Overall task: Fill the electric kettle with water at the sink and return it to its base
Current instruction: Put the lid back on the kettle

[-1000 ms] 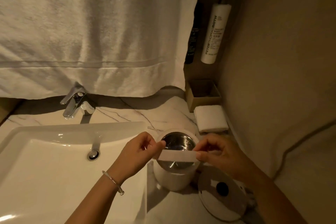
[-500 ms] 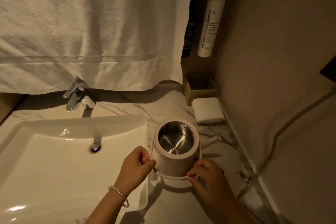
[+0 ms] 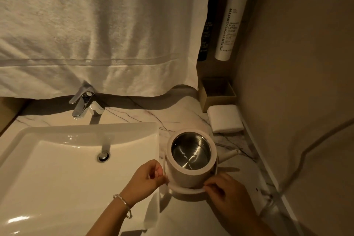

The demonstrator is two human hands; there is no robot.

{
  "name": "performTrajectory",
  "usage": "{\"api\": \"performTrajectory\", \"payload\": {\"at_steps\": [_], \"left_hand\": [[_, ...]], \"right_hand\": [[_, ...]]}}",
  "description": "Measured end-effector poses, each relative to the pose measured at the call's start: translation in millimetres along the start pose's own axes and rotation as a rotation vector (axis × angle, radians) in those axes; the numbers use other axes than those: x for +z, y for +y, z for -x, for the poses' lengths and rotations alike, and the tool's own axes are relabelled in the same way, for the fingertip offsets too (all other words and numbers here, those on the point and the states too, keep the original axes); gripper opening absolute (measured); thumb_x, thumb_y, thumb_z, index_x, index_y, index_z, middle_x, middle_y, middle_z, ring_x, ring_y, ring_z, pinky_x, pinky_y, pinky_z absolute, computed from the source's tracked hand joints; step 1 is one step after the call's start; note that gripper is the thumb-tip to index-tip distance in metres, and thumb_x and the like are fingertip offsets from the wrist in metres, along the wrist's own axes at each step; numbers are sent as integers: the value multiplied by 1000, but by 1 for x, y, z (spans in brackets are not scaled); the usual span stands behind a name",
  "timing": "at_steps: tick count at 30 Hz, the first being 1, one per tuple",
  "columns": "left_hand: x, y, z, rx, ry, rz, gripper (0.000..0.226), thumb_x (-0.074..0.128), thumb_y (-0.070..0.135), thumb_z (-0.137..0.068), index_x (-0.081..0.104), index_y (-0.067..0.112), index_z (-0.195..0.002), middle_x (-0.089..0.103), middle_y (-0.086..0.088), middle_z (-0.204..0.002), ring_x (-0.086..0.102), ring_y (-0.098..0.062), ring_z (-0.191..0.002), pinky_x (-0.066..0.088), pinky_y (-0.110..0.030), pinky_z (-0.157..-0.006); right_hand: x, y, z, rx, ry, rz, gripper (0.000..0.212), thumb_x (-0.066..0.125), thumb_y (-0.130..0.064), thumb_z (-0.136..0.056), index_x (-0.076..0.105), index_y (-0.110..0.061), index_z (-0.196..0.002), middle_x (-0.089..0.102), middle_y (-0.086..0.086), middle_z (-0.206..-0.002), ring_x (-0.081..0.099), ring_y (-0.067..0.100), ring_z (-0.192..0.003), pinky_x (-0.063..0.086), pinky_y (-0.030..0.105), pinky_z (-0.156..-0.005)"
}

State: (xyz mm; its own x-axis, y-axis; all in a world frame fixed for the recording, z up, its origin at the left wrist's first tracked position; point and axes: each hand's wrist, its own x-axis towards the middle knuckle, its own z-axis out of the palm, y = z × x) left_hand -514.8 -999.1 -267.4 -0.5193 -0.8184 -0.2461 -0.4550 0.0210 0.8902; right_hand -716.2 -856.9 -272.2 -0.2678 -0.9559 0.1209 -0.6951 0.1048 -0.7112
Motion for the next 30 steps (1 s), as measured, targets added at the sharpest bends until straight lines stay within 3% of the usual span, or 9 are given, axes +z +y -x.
{"api": "performTrajectory", "payload": {"at_steps": [3, 6, 9, 13, 17, 23, 30], "left_hand": [[-22, 14, -17, 26, 10, 79, 16, 64, 7, -79, 57, 14, -66, 59, 5, -61, 56, -13, -64, 50, -28, -67], [-31, 35, -40, 72, 136, 158, 10, 62, 8, -82, 59, 8, -72, 61, -3, -65, 57, -12, -63, 49, -21, -63], [-31, 51, -63, 94, 156, 223, 9, 59, 8, -84, 60, 2, -77, 62, -3, -65, 57, -7, -58, 50, -17, -59], [-27, 57, -88, -1, 137, 420, 14, 57, 10, -85, 60, 5, -72, 57, -4, -60, 52, -13, -55, 50, -25, -62], [-26, 52, -109, -69, 169, 418, 12, 56, 10, -85, 61, 2, -78, 58, -5, -64, 54, -15, -61, 50, -27, -64], [-23, 49, -124, -107, 184, 405, 10, 53, 4, -85, 61, -3, -85, 58, -6, -66, 52, -14, -60, 47, -23, -60], [-14, 58, -124, -71, 156, 364, 9, 52, 4, -84, 60, 0, -85, 59, -6, -71, 54, -12, -63, 48, -16, -57]], "right_hand": [[-42, -21, -40, 42, 79, -148, 19, 66, -19, -81, 62, -38, -79, 66, -18, -78, 61, -2, -80, 48, 9, -67], [-76, -37, -100, 4, 119, -151, 12, 62, -26, -83, 57, -37, -81, 64, -14, -80, 62, 1, -78, 51, 12, -65], [-76, -34, -160, 83, -28, -80, 10, 59, -27, -87, 54, -35, -83, 59, -14, -81, 59, 6, -77, 45, 11, -61], [-43, -5, -215, 158, -241, 45, 6, 57, -19, -86, 56, -23, -91, 60, -1, -88, 58, 10, -79, 46, 17, -67], [-11, 26, -238, 268, -448, 207, 15, 62, -24, -82, 53, -21, -93, 59, 2, -92, 58, 16, -84, 49, 27, -74], [11, 40, -246, 221, -521, 314, 31, 63, -46, -74, 46, -25, -90, 56, 0, -86, 54, 16, -76, 44, 26, -64], [17, 39, -240, 110, -489, 412, 17, 60, -34, -77, 50, -24, -87, 52, -3, -74, 51, 15, -67, 37, 22, -56]]}}
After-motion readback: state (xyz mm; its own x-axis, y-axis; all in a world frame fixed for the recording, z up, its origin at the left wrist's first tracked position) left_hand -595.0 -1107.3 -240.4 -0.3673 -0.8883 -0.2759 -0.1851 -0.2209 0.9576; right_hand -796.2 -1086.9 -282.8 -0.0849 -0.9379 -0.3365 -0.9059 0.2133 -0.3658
